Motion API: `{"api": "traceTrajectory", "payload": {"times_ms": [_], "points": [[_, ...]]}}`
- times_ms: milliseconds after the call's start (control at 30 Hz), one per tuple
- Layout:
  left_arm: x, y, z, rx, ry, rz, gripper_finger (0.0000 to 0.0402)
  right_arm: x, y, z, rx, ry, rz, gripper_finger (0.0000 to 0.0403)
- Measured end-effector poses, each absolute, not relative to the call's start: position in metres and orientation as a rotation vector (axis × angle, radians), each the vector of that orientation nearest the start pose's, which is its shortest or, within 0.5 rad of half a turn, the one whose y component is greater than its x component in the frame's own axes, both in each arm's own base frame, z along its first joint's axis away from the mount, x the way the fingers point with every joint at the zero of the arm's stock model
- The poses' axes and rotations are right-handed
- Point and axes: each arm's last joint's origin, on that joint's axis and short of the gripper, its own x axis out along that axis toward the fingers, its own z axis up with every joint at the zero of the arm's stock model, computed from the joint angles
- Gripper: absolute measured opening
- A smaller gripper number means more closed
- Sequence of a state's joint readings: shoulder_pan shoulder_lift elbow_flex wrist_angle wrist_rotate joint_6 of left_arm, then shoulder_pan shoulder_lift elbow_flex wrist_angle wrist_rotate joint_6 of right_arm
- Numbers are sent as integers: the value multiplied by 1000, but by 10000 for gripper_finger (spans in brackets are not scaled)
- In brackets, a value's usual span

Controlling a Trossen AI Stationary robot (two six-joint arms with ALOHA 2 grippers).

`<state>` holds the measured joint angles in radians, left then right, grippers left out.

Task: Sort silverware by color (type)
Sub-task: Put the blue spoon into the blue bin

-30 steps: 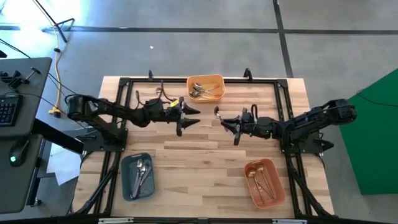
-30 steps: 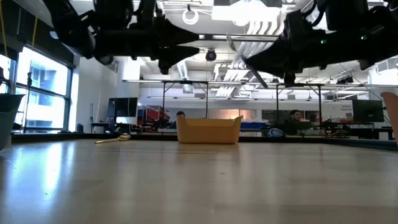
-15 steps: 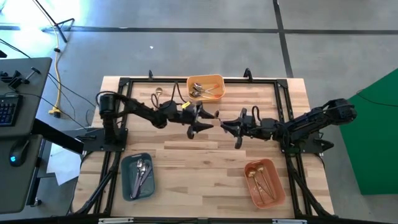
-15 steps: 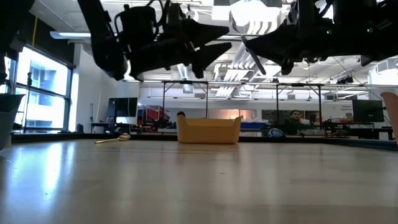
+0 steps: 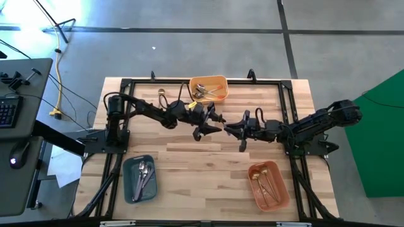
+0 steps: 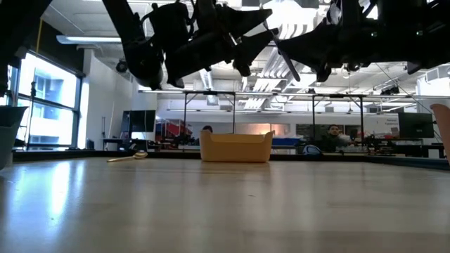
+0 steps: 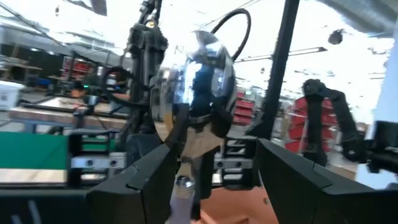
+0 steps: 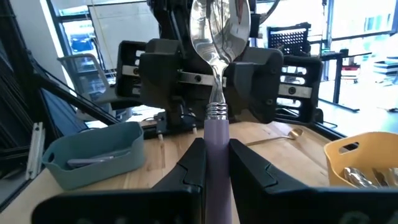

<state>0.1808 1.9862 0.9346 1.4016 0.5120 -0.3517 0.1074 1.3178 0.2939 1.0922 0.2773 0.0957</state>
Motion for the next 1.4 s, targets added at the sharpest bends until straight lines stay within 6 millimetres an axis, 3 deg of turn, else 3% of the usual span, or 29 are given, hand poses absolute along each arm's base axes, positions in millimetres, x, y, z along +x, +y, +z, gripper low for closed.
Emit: {"api": "traceTrajectory", "payload": {"times_ms": [233, 567, 733, 1067, 1400], "points": [[389, 54, 200, -249, -270, -407, 173, 228, 17, 189, 107, -81, -159, 32], [391, 59, 197, -271, -234, -365, 11, 228, 17, 188, 109, -74, -168, 31], [391, 59, 196, -272, -229, -364, 5, 228, 16, 187, 143, -69, -176, 39], [389, 66, 199, -272, -215, -389, 1, 228, 16, 185, 141, -52, -185, 105], [385, 78, 198, -293, -104, -389, 1, 227, 15, 181, 159, -21, -222, 110]]}}
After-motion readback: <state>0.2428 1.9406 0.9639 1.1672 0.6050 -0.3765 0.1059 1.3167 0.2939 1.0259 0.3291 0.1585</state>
